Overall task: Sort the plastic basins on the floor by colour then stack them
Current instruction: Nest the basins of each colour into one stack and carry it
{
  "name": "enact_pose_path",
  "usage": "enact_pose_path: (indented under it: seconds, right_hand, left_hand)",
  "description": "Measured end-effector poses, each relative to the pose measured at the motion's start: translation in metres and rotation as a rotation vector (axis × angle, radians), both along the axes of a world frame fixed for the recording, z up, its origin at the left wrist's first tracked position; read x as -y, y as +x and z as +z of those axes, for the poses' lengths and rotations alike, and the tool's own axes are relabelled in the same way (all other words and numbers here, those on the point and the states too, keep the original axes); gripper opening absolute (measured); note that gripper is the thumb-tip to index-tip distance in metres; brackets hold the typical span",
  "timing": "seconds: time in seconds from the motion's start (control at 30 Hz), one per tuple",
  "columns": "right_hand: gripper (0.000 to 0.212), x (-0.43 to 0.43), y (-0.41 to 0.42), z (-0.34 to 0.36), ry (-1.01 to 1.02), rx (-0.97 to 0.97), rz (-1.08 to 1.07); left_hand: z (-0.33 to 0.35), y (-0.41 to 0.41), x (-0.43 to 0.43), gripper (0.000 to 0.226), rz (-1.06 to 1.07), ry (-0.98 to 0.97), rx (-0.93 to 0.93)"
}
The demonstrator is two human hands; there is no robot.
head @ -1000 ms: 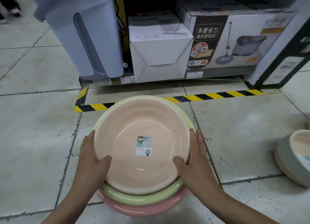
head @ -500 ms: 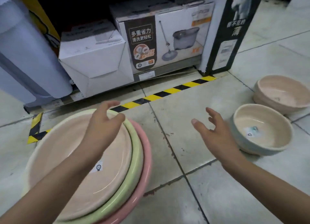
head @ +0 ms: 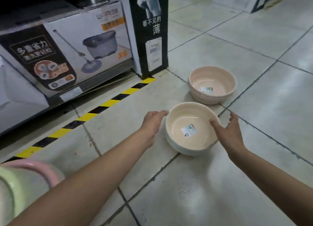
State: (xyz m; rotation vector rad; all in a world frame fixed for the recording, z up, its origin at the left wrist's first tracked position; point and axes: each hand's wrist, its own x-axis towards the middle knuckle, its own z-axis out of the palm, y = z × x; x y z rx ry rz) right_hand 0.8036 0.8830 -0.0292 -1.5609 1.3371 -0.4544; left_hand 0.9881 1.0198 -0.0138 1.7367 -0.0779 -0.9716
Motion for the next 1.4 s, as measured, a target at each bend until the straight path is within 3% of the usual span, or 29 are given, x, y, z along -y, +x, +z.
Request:
enact_pose_path:
  seconds: [0.1,0.23,0.4,0.5,0.67,0.8,0.93,1.13,1.27,1.4]
  right_hand:
    - [0.085,0.022,0.002,-0.026,0.171,-0.019,0.025]
    - [0.064,0.029,0.004,-0.052,0.328,0.039,0.043]
    - [0.058,0.035,0.007,-0.064,0.472,0.101,-0.004]
    - [0.056,0.037,0.007,-0.064,0.446,0.137,-0.014]
    - [0.052,0.056,0.016,-0.032,0.363,0.273,0.012]
    - [0.061,0.092,0.034,0.006,0.300,0.421,0.059]
    - [0.063,0.151,0.062,0.023,0.241,0.467,-0.044]
    - [0.037,0.234,0.091,0.023,0.168,0.369,-0.129]
    - [0.036,0.255,0.101,-0.007,0.124,0.275,-0.153]
    - [0.044,0.267,0.106,-0.033,0.066,0.176,-0.171]
  left_hand:
    - [-0.034,-0.010,0.029,0.072,-0.022,0.050,-0.053]
    - [-0.063,-0.017,0.045,0.047,0.023,0.100,-0.030]
    - [-0.072,-0.013,0.052,0.026,0.125,0.110,-0.132]
    - [-0.070,-0.013,0.056,0.032,0.183,0.081,-0.136]
    - [-0.037,0.000,0.081,0.017,0.208,-0.021,-0.035]
    - [0.008,0.029,0.127,0.021,0.197,-0.102,0.027]
    - [0.042,0.049,0.190,0.023,0.166,-0.174,0.106]
    - [0.043,0.054,0.260,0.008,0.085,-0.069,0.169]
    - [0.007,0.062,0.285,0.043,0.057,-0.010,0.229]
    - [-0.022,0.063,0.296,0.048,0.042,-0.014,0.270]
